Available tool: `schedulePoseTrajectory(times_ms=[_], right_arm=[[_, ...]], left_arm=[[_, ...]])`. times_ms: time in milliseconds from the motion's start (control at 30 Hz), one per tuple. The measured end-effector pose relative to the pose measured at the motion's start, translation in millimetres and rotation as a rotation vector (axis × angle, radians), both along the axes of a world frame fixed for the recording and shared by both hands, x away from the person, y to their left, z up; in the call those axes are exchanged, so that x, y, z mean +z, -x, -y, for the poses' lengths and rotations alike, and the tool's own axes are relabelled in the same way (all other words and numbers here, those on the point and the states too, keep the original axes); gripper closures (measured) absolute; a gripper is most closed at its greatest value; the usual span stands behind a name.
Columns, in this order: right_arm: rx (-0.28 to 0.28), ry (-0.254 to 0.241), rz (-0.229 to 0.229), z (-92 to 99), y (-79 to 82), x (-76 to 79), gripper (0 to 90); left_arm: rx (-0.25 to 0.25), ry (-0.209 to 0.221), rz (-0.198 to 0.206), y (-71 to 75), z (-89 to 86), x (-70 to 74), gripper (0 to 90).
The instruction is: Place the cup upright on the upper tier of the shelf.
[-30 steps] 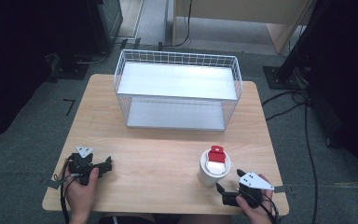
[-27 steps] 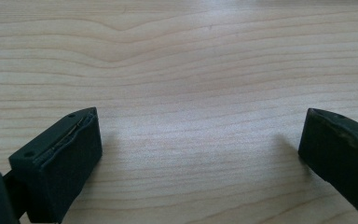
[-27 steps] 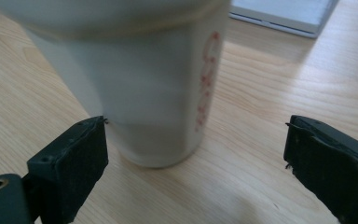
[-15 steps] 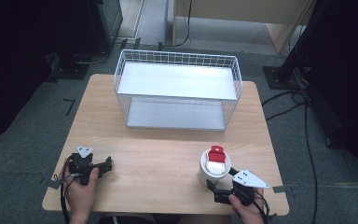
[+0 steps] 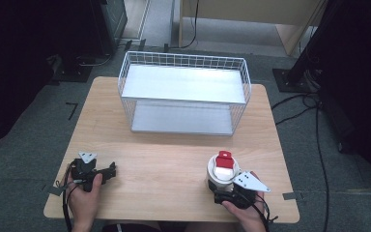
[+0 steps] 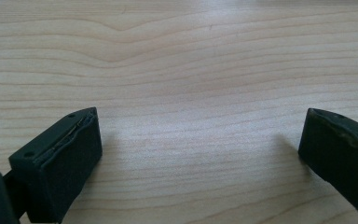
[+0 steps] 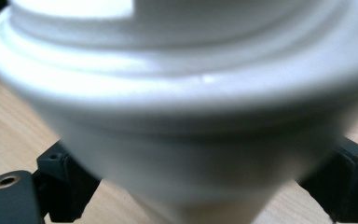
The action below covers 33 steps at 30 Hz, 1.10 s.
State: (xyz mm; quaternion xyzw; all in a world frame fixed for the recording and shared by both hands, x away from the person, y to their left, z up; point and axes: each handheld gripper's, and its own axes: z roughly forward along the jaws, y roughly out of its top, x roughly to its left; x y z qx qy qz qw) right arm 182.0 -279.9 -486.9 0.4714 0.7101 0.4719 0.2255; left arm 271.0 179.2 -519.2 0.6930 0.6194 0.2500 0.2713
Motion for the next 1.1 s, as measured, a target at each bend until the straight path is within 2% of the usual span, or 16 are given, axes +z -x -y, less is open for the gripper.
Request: schedulePoseTrajectory(times_ms=[267, 700, 900, 1100], right_arm=[[-0.048, 0.014, 0.041, -10.8, -5.9, -0.2, 8.0], [-0.076, -0.015, 0.048, -13.9, -7.0, 0.2, 9.2], [-0.064, -0.030, 0.079, -14.6, -5.3, 6.7, 9.4], [-0.076, -0.043, 0.101, -16.7, -9.1, 20.3, 9.5]], left_arm=[[0.000, 0.000, -0.001, 0.0, 0.0, 0.0, 0.0], [0.000, 0.000, 0.000, 0.0, 0.0, 0.0, 0.0], [-0.005, -0.001, 0.000, -0.1, 0.1, 0.0, 0.0], [-0.006, 0.000, 0.000, 0.0, 0.2, 0.0, 0.0]])
